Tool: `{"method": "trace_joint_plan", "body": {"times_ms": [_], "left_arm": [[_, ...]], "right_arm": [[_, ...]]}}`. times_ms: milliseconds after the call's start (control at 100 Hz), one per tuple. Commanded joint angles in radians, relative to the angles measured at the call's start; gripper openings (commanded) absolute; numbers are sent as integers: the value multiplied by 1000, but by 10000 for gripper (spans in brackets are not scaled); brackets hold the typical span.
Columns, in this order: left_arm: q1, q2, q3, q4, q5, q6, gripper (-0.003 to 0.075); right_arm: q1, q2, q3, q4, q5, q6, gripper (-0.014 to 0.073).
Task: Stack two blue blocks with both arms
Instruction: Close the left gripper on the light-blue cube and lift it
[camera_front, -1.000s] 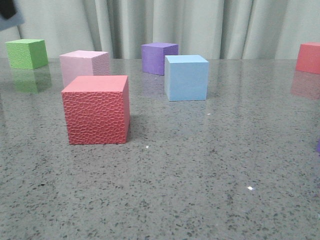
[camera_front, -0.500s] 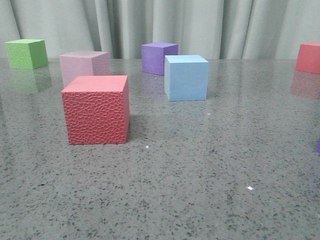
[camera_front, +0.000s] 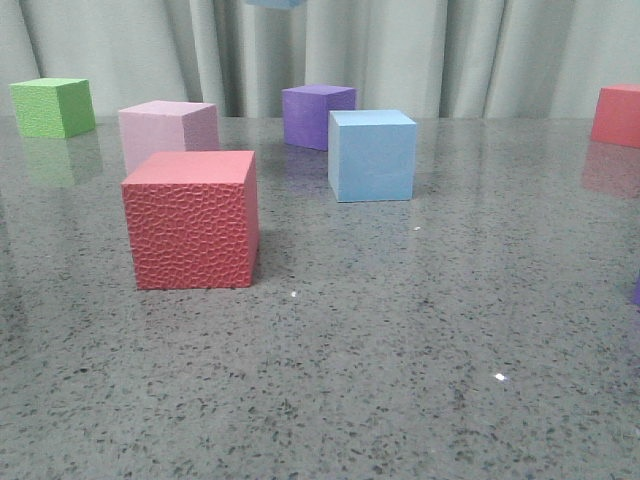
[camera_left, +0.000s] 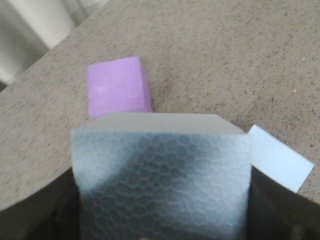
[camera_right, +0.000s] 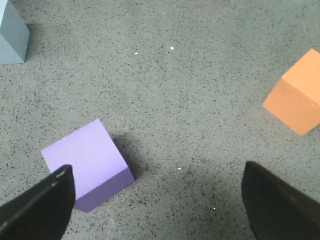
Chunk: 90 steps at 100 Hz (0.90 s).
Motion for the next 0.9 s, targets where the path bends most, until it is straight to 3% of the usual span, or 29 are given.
{"method": "trace_joint_plan", "body": {"times_ms": [0,720,890], "left_arm": [[-19,-37,-46,-75,-51,55,258],[-30,-29,-46,-149,-46,101,240],[-30,-28,-46,-149,-9,165,245]], "right_arm": [[-8,4,-24,-16,-55,-10,664],[-8,4,-24,-16,-51,-10,664],[-8,4,-24,-16,-51,-10,664]]}}
